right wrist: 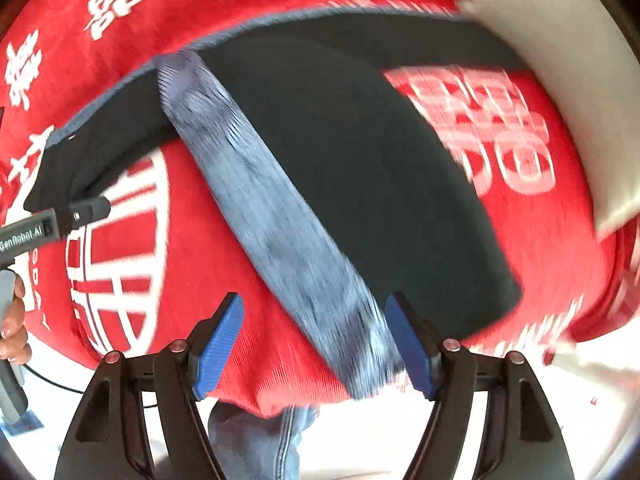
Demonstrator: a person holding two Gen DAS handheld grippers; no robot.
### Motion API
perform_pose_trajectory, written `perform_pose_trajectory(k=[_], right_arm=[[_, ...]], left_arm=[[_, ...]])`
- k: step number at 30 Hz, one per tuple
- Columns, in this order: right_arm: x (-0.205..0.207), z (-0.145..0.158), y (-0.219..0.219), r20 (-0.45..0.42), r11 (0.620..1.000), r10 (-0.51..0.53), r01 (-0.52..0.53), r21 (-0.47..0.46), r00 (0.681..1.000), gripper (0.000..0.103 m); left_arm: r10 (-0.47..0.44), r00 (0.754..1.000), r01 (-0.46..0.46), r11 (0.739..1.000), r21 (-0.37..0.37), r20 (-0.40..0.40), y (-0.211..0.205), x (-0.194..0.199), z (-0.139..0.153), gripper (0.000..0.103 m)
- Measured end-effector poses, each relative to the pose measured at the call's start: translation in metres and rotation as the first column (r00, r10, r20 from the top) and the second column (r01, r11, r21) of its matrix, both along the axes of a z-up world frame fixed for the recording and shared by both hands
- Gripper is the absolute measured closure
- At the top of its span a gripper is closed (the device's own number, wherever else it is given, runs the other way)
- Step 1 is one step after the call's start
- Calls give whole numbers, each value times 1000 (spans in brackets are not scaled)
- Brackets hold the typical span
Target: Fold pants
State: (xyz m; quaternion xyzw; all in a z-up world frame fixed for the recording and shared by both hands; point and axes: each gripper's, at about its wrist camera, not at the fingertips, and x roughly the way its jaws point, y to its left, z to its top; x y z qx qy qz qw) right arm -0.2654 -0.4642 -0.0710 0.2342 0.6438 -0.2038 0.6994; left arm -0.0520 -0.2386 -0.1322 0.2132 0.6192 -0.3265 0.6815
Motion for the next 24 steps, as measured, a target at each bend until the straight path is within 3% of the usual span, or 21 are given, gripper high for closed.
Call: perform_pose_trajectory(k=[5, 11, 18, 20, 24], right_arm=[[-55, -5, -10, 56, 986, -157, 153, 64, 986, 26], [-93, -18, -18, 83, 960, -246, 231, 155, 966, 28], [-95, -26, -18, 110, 935, -288, 255, 247, 951, 37], [-95, -28, -21, 125, 922, -304, 259, 287, 944, 45], [-94, -27, -24, 171, 919, -286, 220, 326, 943, 48]], left_arm=[[-27, 1000, 27, 999, -31, 2, 1, -29, 8, 24], [-54, 998, 53, 997, -51, -19, -3, -46, 12, 24], [-118, 991, 113, 990, -90, -56, -37, -65, 11, 24], [-123, 989, 115, 988, -100, -81, -48, -69, 7, 24], [-144, 984, 132, 985, -110, -106, -70, -76, -4, 24]])
